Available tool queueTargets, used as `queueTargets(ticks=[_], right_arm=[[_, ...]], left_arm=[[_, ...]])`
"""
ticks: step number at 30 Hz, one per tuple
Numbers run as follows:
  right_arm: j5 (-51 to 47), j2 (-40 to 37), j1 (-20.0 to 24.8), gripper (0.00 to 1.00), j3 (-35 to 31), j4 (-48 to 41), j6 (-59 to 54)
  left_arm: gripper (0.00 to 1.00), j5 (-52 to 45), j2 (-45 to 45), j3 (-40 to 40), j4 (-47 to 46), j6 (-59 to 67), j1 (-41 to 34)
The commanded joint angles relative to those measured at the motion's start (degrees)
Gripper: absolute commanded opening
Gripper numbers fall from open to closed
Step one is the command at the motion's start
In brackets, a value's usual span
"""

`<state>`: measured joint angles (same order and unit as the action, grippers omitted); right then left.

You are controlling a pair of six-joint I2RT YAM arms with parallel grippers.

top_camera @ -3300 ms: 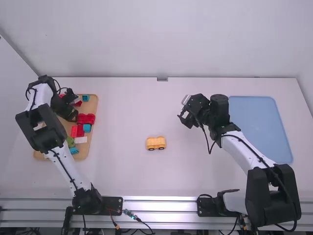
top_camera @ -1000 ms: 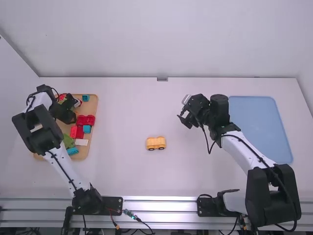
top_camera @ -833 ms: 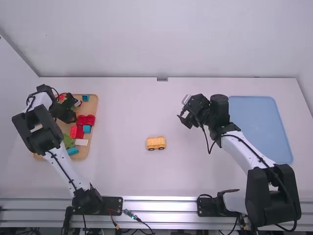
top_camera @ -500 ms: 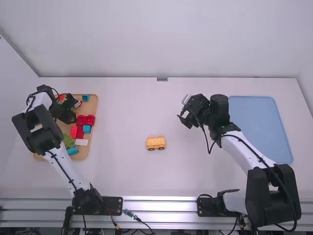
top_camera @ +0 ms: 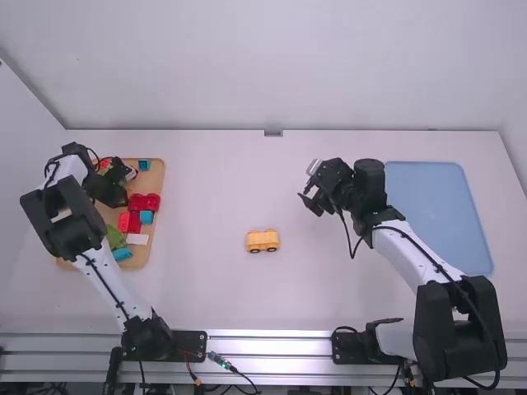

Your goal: Assemble lego blocks to make yellow taxi

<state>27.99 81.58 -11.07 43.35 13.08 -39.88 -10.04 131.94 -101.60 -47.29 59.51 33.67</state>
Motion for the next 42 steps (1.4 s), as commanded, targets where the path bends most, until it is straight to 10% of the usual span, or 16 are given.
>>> queueTargets(ticks=[1,16,25,35,42], right_arm=[[0.5,-0.8,0.2,0.99,-0.2,0.5,2.8],[9.5,-0.8,0.2,0.99,-0.2,9.7,15.1],[15.3,-0.3,0.2,0.99,-0.2,12.3,17.4],[24.7,8.9,2.9,0.99,1.8,25.4,27.3],[33.2,15.8,0.8,0.99,7.0,31.0,32.2]], left_arm=[[0.15,1.2,0.5,0.6,-0.4,-1.1,0.1],[0.02,-7.2,-3.7,-2.0,-1.2,-6.4,0.1],[0.02,-28.1,-14.4,2.1,-1.7,-1.1,-0.8],[0.02,-29.1,-34.2,27.2,22.2,-13.1,-7.1],[0.02,-47.3,-45.2,45.1,41.0,-21.9,-16.7]])
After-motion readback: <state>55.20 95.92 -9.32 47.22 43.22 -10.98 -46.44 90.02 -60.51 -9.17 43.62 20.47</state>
